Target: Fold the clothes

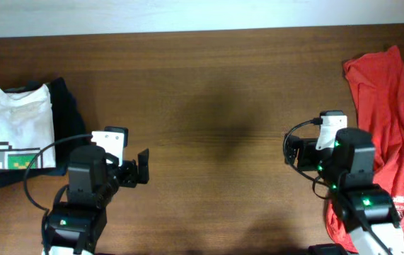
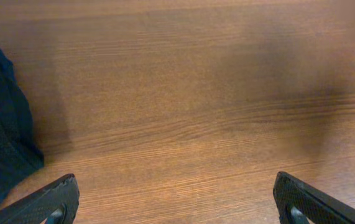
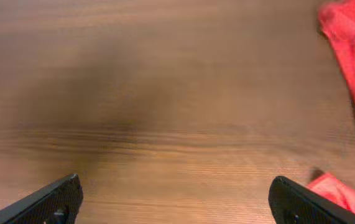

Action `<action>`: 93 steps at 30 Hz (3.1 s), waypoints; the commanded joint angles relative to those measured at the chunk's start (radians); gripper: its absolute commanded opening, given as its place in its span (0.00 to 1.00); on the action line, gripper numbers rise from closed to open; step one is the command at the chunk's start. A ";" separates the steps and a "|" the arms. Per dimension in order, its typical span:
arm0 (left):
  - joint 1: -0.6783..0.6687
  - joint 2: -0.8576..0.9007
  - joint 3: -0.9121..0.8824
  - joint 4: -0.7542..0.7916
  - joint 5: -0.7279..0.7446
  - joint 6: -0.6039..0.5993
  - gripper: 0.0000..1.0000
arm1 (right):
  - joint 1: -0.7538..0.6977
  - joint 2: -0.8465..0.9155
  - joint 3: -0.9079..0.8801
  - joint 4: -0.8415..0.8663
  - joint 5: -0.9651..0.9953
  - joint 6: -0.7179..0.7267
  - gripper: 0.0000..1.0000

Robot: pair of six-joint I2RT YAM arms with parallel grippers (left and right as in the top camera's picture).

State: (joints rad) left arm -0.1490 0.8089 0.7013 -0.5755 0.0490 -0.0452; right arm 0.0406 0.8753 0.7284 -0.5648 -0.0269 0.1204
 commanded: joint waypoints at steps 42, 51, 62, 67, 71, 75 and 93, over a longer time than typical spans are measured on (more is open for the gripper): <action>-0.515 0.784 0.023 0.637 0.355 -0.493 0.99 | -0.257 0.629 0.657 -0.686 0.005 0.120 0.99; -0.665 1.161 0.024 1.197 0.308 -0.691 0.35 | -0.257 0.629 0.657 -0.703 0.005 0.120 0.99; 0.082 0.992 0.568 0.576 0.255 -0.386 0.96 | -0.257 0.630 0.657 -0.702 0.017 0.121 0.99; 0.076 0.992 0.613 -0.054 0.411 -0.386 0.99 | -0.257 0.631 0.657 -0.702 0.017 0.120 0.99; -0.125 0.992 0.496 -0.202 0.383 -0.398 0.99 | -0.257 0.638 0.656 -0.703 0.017 0.120 0.99; -0.280 0.999 0.344 -0.056 0.282 -0.555 0.96 | -0.257 0.638 0.656 -0.703 0.017 0.120 0.99; 0.009 0.894 0.464 -0.360 0.147 -0.432 0.89 | -0.257 0.669 0.655 -0.703 0.016 0.121 0.99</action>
State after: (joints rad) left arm -0.0551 1.6871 1.2377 -0.9833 0.1234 -0.4900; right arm -0.2146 1.5383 1.3712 -1.2675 -0.0231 0.2386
